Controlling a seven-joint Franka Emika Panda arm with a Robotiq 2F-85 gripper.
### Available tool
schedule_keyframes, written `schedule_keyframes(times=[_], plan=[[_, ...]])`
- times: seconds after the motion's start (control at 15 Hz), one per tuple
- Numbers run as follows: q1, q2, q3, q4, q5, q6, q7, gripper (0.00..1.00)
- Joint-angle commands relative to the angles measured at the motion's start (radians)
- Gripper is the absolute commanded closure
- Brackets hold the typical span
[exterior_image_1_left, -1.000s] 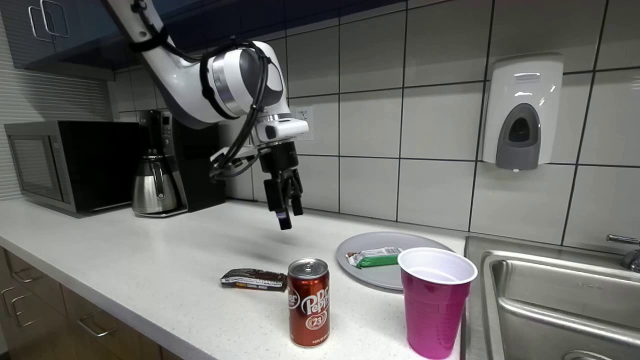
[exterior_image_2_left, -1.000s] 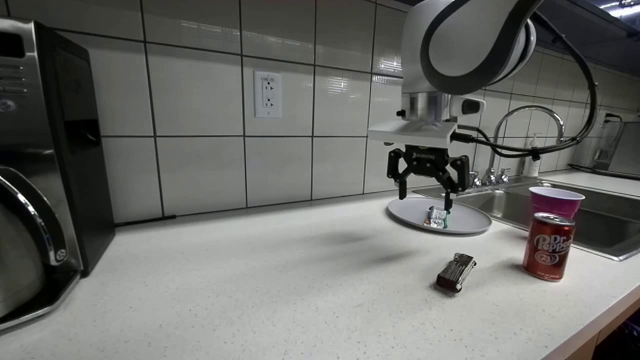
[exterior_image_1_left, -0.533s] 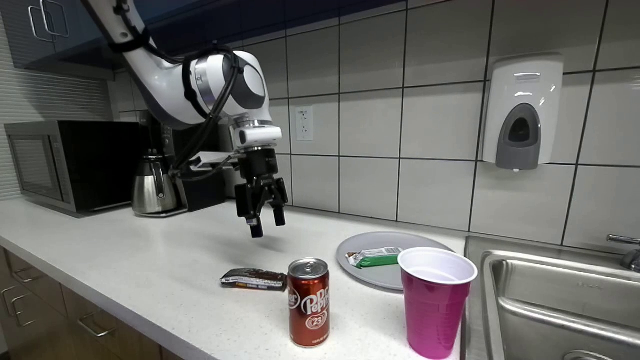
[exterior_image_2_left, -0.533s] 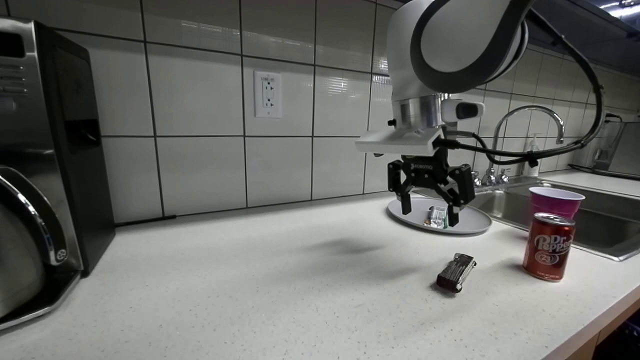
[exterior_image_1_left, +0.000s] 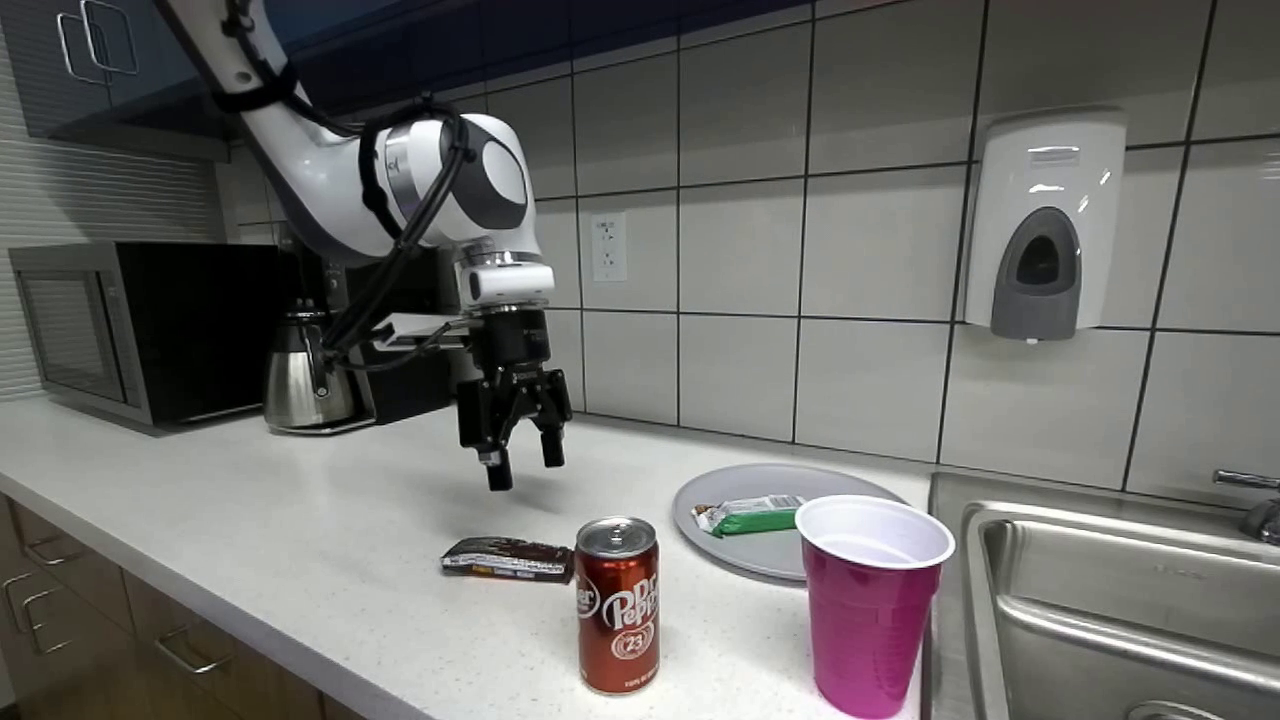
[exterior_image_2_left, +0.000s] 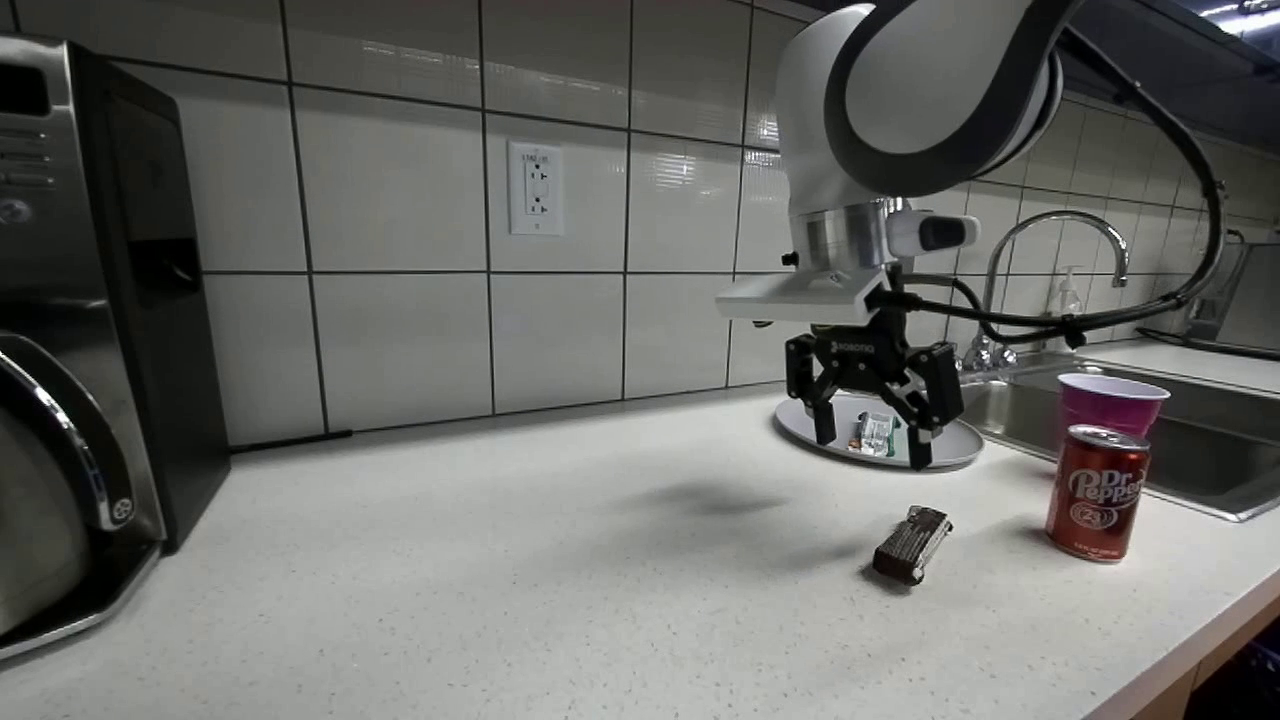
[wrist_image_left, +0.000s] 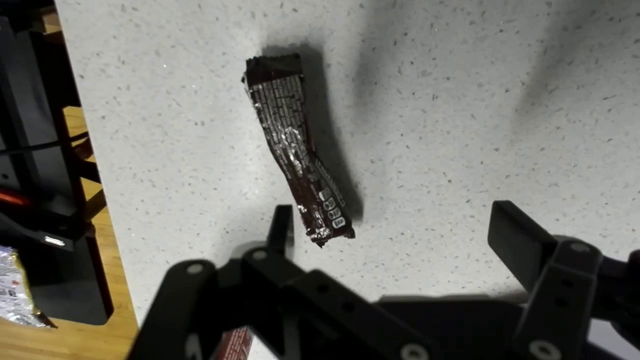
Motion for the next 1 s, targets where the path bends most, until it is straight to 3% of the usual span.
schedule_keyframes(times=[0.0, 0.33, 0.93], plan=[[-0.042, -0.025, 0.020, -0.042, 0.016, 0.010, 0.010, 0.00], [-0.069, -0.025, 0.018, -0.090, 0.017, 0.071, -0.023, 0.00], [-0.094, -0.023, 0.022, -0.206, 0.119, 0.330, -0.112, 0.00]])
